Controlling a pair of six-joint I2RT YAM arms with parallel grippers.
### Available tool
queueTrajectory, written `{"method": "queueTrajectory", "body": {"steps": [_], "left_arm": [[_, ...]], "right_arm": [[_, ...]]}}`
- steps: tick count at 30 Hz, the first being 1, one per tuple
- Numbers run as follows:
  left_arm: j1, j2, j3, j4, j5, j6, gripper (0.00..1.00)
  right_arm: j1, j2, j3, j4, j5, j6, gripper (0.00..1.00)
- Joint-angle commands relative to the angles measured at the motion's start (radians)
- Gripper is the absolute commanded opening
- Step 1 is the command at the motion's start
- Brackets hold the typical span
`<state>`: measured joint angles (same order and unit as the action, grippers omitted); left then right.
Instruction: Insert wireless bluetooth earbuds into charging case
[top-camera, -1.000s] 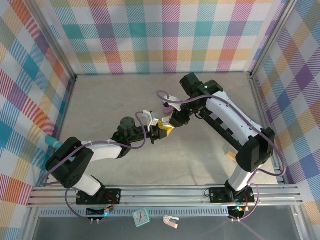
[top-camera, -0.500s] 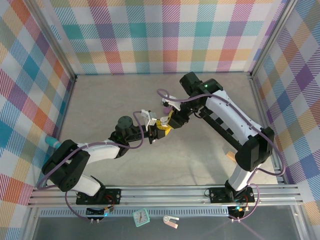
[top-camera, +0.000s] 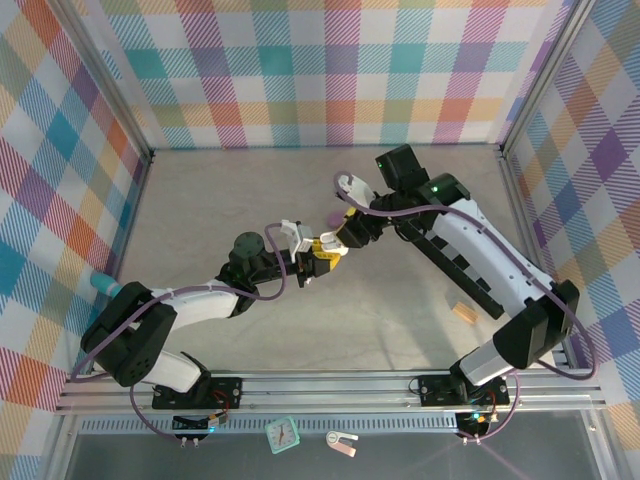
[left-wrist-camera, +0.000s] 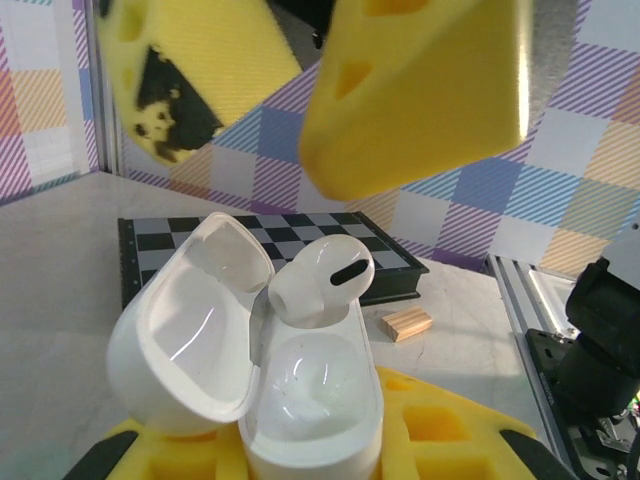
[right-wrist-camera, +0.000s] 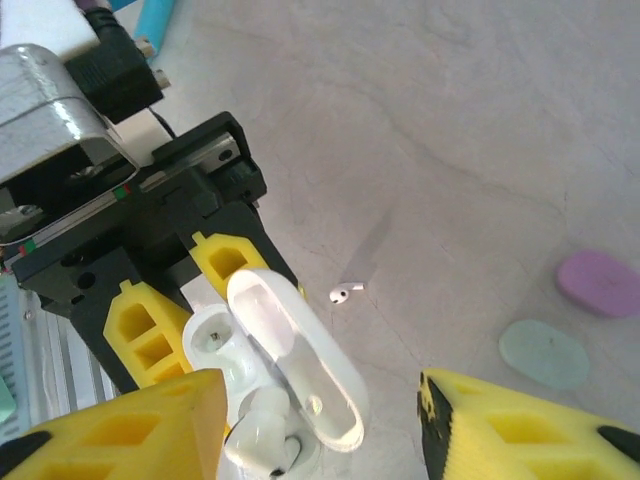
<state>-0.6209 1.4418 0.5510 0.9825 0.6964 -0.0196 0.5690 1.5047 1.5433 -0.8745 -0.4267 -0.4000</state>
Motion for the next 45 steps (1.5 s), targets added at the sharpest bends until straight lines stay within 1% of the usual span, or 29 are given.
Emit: {"method": "queueTrajectory", "body": {"steps": [1, 6, 10, 19, 25, 31, 35, 39, 45], "left_arm": [[-0.005, -0.027, 0.004, 0.008, -0.015, 0.042, 0.04], [-0.005, -0.023, 0.010, 0.007, -0.014, 0.043, 0.04], [-0.005, -0.029, 0.010, 0.019, -0.010, 0.032, 0.04], [-0.003, -0.059, -0.005, 0.020, -0.017, 0.030, 0.04], [0.003, -0.063, -0.005, 0.025, -0.015, 0.023, 0.04], [0.007, -0.058, -0.008, 0.047, -0.011, 0.012, 0.04], [0.007, -0.063, -0.012, 0.047, -0.012, 0.011, 0.04], [0.009, -0.065, -0.014, 0.042, -0.011, 0.017, 0.04], [0.011, -0.054, -0.016, 0.057, -0.006, 0.022, 0.04]], "right_arm": [[0.007, -0.052, -0.054, 0.051, 0.030, 0.073, 0.57], [0.037, -0.052, -0.087, 0.062, 0.028, 0.097, 0.59], [0.037, -0.034, -0.098, 0.075, 0.078, 0.122, 0.58], [0.023, -0.041, -0.127, 0.068, 0.156, 0.108, 0.52], [0.012, -0.061, -0.136, 0.051, 0.167, 0.093, 0.52], [0.009, -0.072, -0.141, 0.049, 0.152, 0.086, 0.52], [0.004, -0.085, -0.144, 0.049, 0.168, 0.084, 0.52], [0.003, -0.098, -0.140, 0.048, 0.145, 0.087, 0.53], [0.001, -0.151, -0.162, 0.133, 0.019, 0.141, 0.56]]}}
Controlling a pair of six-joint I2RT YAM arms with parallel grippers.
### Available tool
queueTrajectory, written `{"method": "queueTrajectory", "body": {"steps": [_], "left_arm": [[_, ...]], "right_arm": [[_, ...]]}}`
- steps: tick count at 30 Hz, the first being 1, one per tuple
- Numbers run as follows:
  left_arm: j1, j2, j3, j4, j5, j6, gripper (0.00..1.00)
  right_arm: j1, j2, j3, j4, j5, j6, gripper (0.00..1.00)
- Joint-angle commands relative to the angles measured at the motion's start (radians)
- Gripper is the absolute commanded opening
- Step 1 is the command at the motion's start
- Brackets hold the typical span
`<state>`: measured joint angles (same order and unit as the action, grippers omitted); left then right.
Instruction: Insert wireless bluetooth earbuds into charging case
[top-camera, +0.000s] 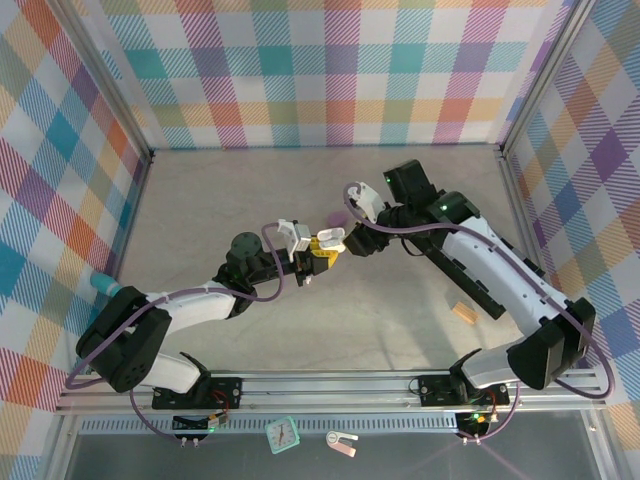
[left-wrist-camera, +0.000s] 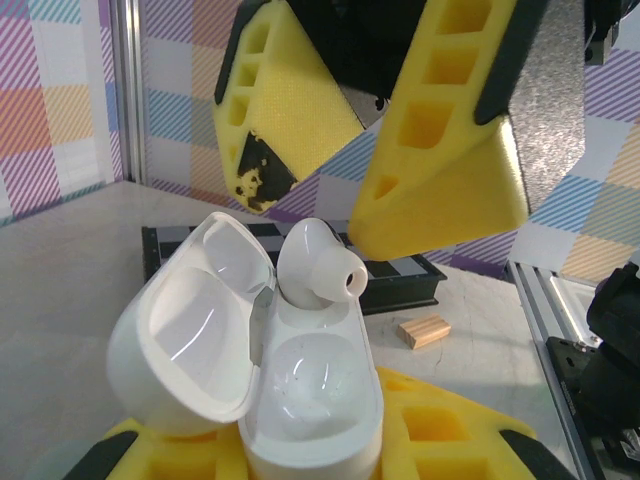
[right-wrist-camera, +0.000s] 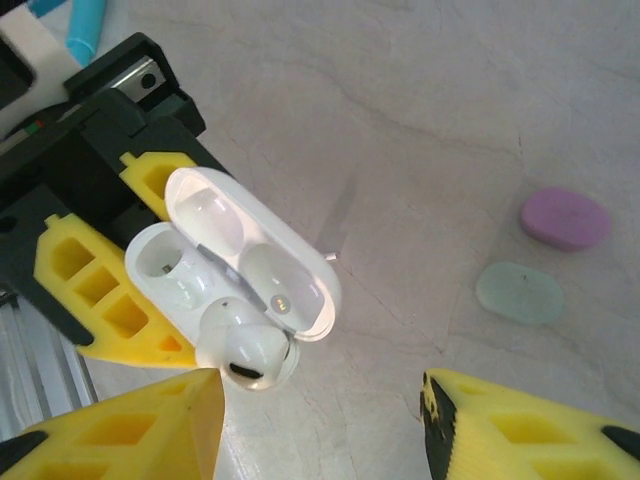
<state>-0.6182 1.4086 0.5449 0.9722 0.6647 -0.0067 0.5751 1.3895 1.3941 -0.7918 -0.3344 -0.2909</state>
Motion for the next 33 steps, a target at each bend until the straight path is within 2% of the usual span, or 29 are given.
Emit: {"method": "queueTrajectory", "body": {"steps": [1, 5, 20, 28, 33], "left_arm": [[0.008, -0.018, -0.008, 0.070, 0.028, 0.009, 0.04], [0.008, -0.011, -0.007, 0.092, 0.038, -0.004, 0.04], [0.008, -0.012, -0.005, 0.109, 0.049, -0.018, 0.04], [0.008, 0.007, -0.002, 0.126, 0.047, -0.024, 0.04], [0.008, 0.020, 0.001, 0.138, 0.053, -0.022, 0.04]], "right_arm": [[-0.005, -0.038, -0.013, 0.063, -0.090, 0.045, 0.56], [-0.005, -0.016, -0.008, 0.069, -0.114, 0.064, 0.56], [-0.005, 0.062, 0.014, 0.053, -0.057, 0.066, 0.55], [-0.005, 0.000, -0.009, 0.087, -0.059, 0.089, 0.68], [-0.016, -0.055, -0.043, 0.114, -0.048, 0.113, 0.71]]}}
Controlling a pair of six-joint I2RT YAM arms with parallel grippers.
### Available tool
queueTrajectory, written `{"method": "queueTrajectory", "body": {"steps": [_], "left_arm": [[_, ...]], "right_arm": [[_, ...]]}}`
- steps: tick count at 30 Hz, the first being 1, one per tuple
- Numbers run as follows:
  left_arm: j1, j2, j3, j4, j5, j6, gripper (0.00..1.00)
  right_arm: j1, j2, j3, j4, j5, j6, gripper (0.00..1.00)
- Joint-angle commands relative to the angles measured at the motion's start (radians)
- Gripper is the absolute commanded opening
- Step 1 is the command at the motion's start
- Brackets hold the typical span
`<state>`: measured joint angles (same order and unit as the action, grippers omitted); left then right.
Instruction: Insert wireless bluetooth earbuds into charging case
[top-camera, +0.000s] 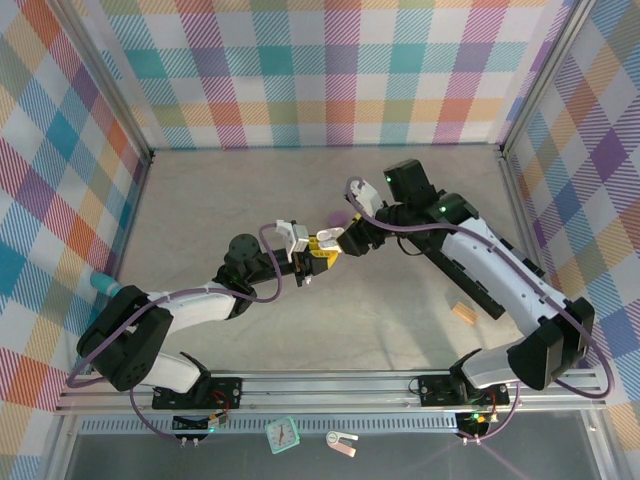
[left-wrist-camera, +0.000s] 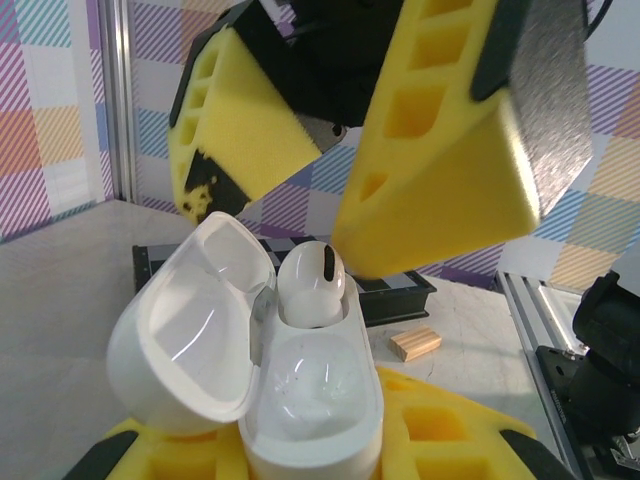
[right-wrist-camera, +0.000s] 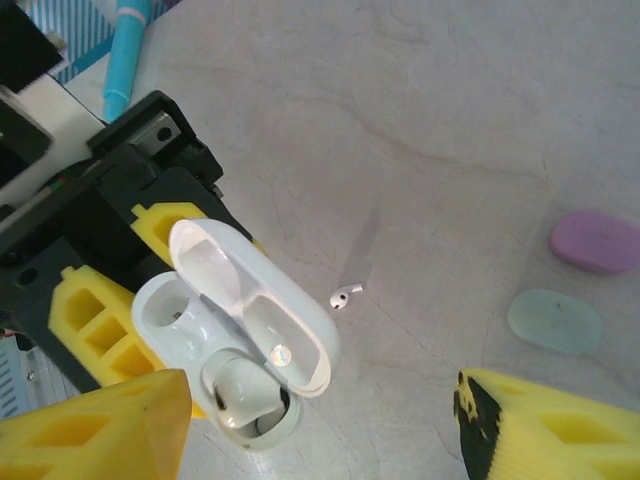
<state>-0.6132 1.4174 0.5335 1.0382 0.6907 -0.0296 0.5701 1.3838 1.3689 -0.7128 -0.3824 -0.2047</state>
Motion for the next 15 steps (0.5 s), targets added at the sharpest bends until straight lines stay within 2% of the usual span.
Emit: {"method": "queueTrajectory", "body": {"steps": [1, 7, 15], "left_arm": [[0.003, 0.012, 0.013, 0.075, 0.025, 0.002, 0.04], [0.003, 0.011, -0.003, 0.095, 0.030, 0.016, 0.04], [0.003, -0.001, -0.008, 0.095, 0.007, 0.016, 0.04]], "right_arm": [[-0.018, -0.058, -0.026, 0.048, -0.009, 0.040, 0.71], [-0.040, -0.037, -0.010, 0.047, 0.025, 0.099, 0.70], [-0.038, 0.015, 0.000, 0.000, -0.040, 0.071, 0.70]]}}
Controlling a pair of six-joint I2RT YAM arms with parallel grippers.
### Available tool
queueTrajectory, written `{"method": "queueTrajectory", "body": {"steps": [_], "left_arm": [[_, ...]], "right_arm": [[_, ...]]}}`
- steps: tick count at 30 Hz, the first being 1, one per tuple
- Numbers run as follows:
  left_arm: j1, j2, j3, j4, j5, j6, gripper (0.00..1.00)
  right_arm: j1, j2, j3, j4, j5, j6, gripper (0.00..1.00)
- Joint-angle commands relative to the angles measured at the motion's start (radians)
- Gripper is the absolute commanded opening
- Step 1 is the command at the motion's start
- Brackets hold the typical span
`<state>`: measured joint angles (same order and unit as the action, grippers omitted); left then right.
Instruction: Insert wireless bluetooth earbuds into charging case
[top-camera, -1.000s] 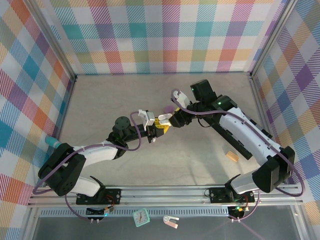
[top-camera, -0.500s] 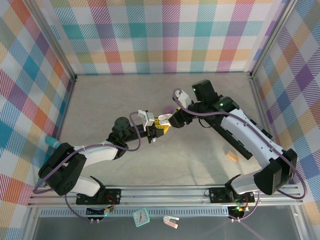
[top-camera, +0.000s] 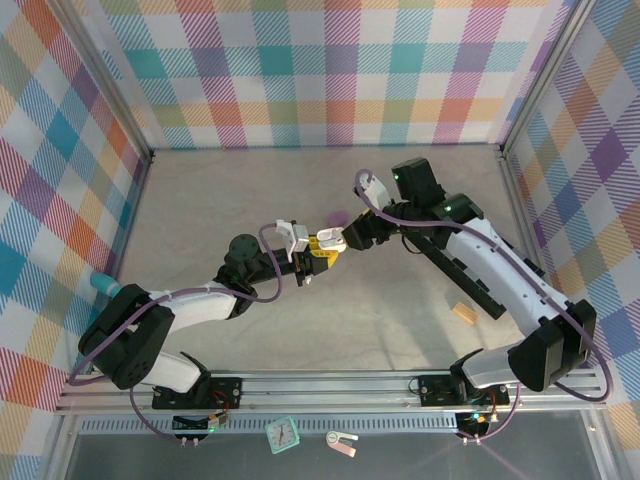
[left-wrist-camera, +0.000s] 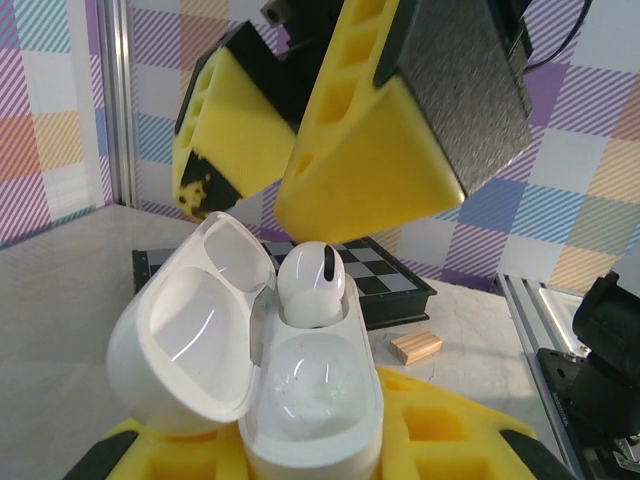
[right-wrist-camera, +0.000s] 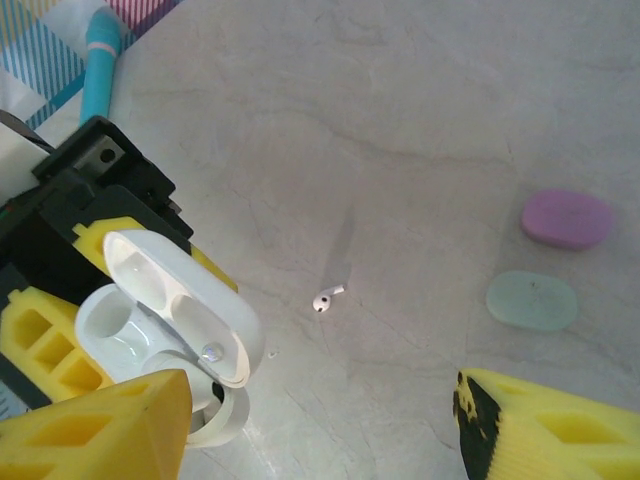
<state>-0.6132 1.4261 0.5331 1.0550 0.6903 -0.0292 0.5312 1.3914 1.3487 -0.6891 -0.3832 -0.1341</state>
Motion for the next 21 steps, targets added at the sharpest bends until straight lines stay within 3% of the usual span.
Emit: {"method": "queueTrajectory", "body": {"steps": [1, 4, 11, 21], "left_arm": [[0.003, -0.013, -0.012, 0.077, -0.010, 0.017, 0.04], [0.017, -0.019, -0.037, 0.080, -0.078, 0.027, 0.04], [0.126, -0.053, -0.130, 0.133, -0.178, 0.011, 0.04], [0.240, -0.216, -0.209, 0.020, -0.322, 0.040, 0.03]], "right_arm": [[0.000, 0.005, 0.017, -0.022, -0.034, 0.006, 0.70], [-0.001, -0.034, -0.019, 0.033, -0.023, 0.045, 0.70], [-0.017, -0.089, -0.151, 0.250, 0.037, 0.312, 0.68], [0.021, 0.179, -0.166, 0.255, -0.023, 0.629, 0.59]]}}
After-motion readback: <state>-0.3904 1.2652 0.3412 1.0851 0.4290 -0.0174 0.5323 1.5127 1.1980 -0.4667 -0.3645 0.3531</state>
